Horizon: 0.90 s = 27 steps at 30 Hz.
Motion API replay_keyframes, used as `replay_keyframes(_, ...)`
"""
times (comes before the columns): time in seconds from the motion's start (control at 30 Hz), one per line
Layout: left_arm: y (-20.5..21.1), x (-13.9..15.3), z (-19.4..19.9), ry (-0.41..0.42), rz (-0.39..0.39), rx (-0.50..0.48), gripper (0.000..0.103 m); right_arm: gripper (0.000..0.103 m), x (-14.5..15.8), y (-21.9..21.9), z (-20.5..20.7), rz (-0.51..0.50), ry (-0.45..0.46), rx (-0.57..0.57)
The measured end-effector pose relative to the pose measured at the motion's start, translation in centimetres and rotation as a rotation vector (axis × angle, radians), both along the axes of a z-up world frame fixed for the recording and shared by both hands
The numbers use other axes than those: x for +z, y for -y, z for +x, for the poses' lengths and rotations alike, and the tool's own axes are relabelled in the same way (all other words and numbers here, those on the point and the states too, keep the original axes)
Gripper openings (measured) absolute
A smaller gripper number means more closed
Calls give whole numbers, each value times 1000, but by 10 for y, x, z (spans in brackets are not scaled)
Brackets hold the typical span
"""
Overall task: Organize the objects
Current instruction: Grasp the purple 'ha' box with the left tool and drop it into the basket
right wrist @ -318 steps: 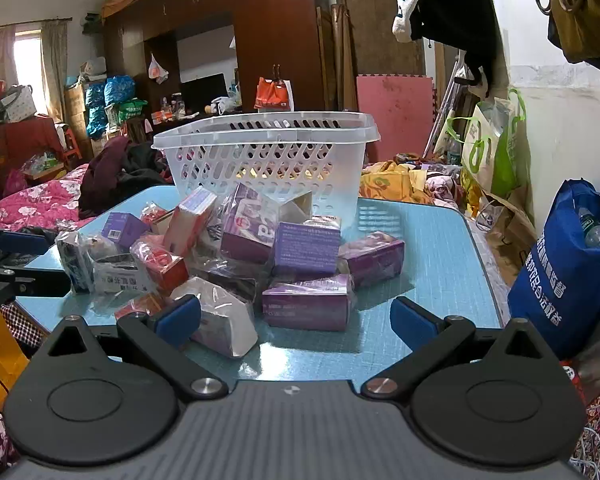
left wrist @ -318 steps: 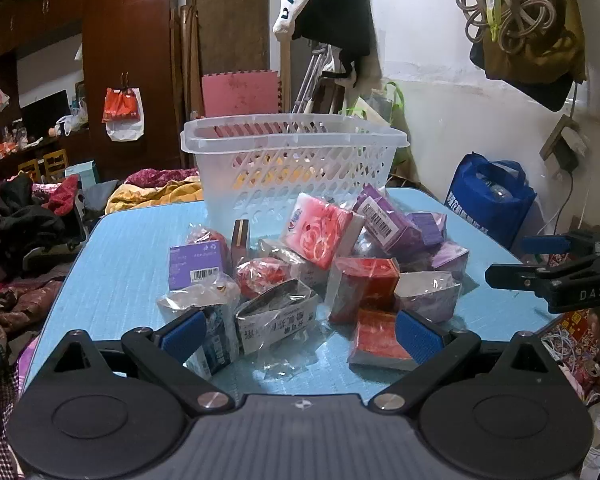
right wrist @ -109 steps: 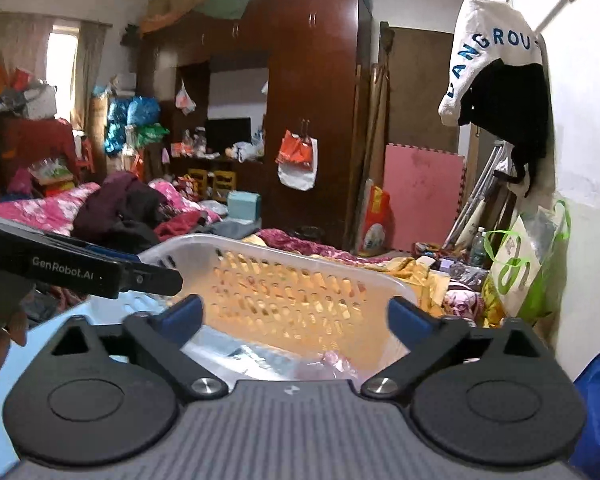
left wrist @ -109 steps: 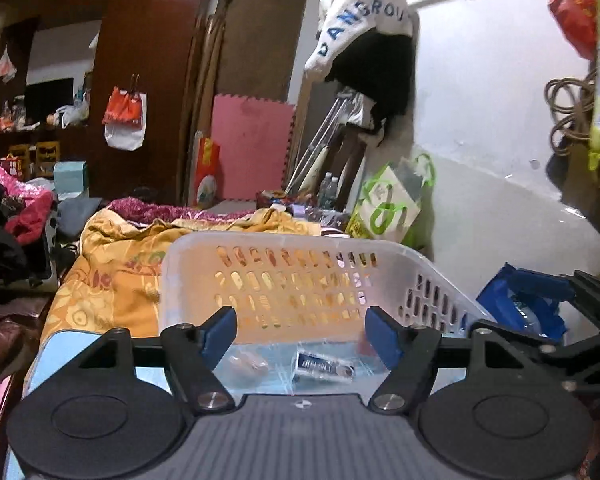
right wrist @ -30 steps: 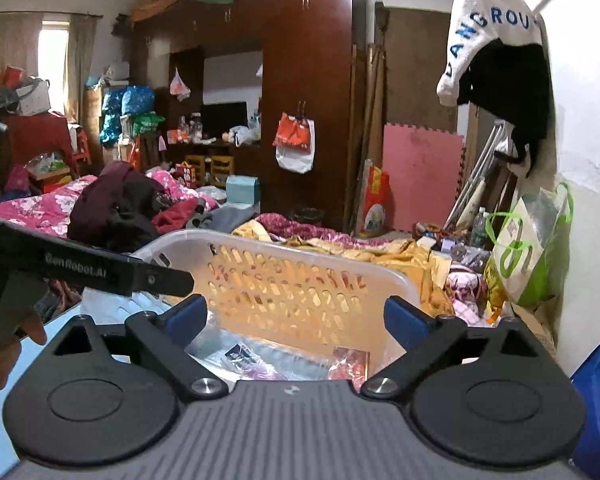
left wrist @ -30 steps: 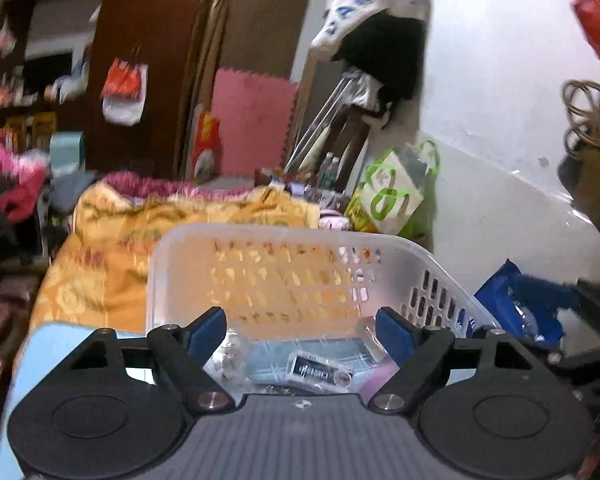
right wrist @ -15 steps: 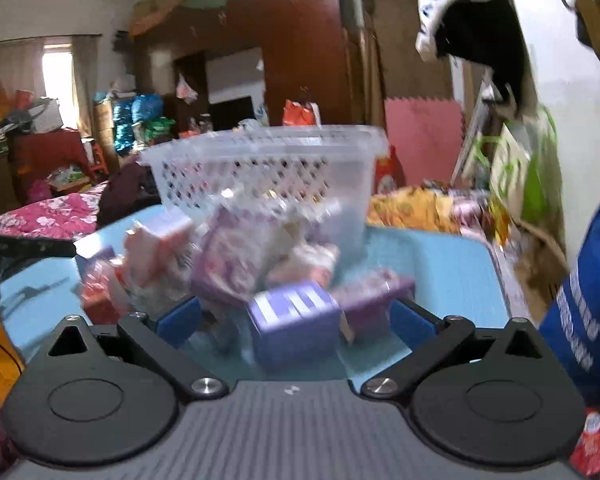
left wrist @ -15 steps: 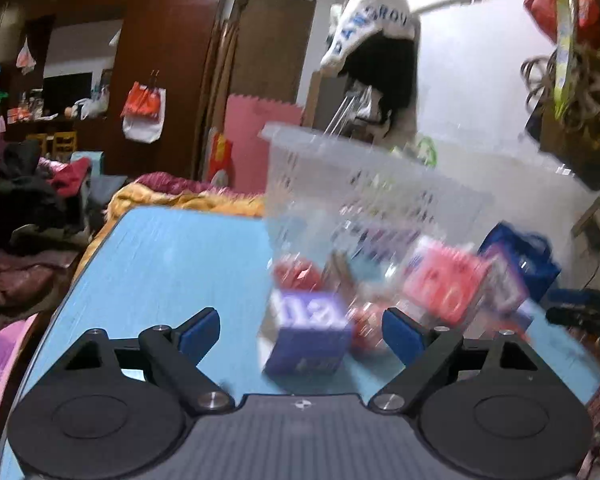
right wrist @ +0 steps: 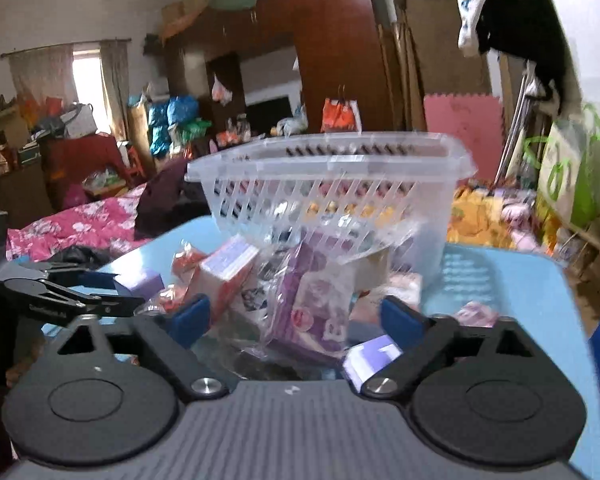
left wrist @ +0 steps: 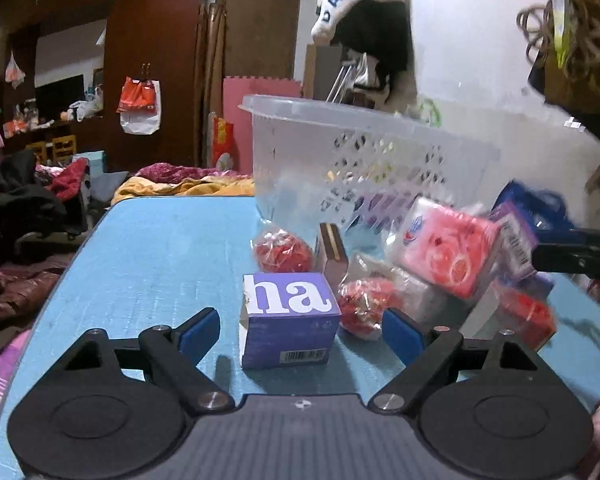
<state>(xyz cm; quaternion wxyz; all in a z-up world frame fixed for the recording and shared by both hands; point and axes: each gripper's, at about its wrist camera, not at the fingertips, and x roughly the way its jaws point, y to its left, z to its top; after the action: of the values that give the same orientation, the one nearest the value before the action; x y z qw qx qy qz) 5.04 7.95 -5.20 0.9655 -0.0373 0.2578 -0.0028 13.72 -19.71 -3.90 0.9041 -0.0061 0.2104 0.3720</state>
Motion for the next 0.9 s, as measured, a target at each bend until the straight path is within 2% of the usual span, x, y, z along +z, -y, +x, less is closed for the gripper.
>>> replay_keyframes(0.07, 1, 1, 2, 0, 8, 24, 90, 71, -6, -3, 4, -2, -17, 6)
replay_keyframes(0.13, -3, 0, 5, -1, -16, 49, 82, 64, -12, -3, -3, -15, -6, -6)
replay_keyframes(0.17, -5, -1, 6, -3, -30, 51, 73, 56, -13, -2, -4, -17, -1, -8)
replay_keyframes(0.2, -7, -2, 6, -3, -49, 50, 58, 53, -14, 0, -12, -5, 2, -8)
replay_keyframes(0.23, -9, -3, 5, 1, -55, 59, 52, 53, -13, 3, -14, 4, 4, -4)
replay_keyframes(0.43, -6, 0, -7, 58, -37, 68, 52, 52, -6, 9, -29, -7, 71, -13)
replay_keyframes(0.6, -8, 12, -18, 128, -76, 50, 52, 52, 4, 14, -33, 8, 109, -33)
replay_keyframes(0.77, -8, 35, -19, 190, -104, 27, 52, 52, 26, 25, -27, 58, 143, -50)
replay_keyframes(0.9, -2, 73, -2, 228, -124, -14, 52, 52, 60, 15, -12, 38, 200, -75)
